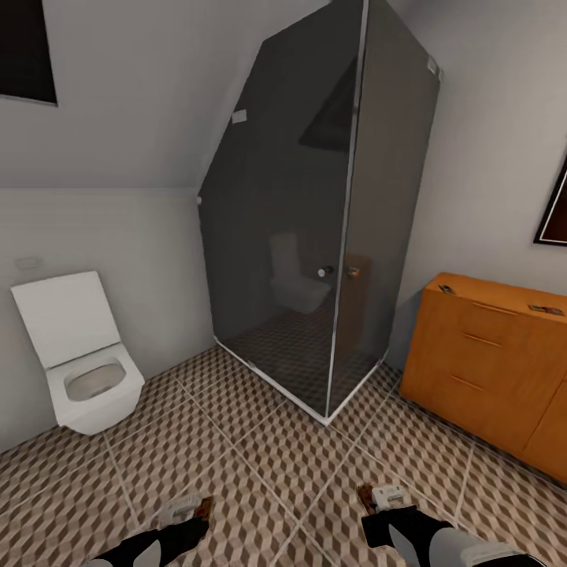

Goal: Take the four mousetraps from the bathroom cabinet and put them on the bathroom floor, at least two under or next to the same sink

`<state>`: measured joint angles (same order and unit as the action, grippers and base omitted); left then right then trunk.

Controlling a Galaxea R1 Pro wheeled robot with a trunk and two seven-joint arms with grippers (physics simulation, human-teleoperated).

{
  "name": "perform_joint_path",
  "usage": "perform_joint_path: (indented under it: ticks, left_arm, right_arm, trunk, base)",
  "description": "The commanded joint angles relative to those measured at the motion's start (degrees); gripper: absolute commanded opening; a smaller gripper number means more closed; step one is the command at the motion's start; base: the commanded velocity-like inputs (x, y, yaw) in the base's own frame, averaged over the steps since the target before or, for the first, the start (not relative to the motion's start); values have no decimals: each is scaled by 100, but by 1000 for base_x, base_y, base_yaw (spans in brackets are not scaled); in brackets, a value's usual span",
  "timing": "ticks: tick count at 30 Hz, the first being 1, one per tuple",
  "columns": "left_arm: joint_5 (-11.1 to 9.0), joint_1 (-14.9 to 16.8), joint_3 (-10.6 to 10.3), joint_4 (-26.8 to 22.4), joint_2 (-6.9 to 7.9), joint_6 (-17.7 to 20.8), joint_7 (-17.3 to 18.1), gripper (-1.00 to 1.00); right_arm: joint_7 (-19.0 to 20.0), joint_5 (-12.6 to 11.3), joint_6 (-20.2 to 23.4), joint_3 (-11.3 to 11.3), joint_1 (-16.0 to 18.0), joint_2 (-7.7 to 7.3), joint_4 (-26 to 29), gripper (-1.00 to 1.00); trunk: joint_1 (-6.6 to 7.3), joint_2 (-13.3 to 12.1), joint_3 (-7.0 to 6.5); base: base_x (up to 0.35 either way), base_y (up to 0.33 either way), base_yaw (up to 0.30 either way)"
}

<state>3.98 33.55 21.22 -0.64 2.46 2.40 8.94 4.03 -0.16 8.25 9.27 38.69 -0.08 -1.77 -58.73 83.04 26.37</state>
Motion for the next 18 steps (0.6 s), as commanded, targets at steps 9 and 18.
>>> perform_joint_path:
  ticks: [9, 18]
  left_arm:
    - [50, 2, 50, -5, 0, 24, 11, -100]
    - [50, 2, 49, -3, 1, 24, 11, -100]
  right_arm:
    - [19, -10, 10, 40, 7, 0, -7, -100]
    - [19, -10, 10, 40, 7, 0, -7, -100]
  trunk:
    - [0, 4, 6]
    - [0, 4, 6]
  base:
    - [0, 0, 300]
    - [0, 0, 300]
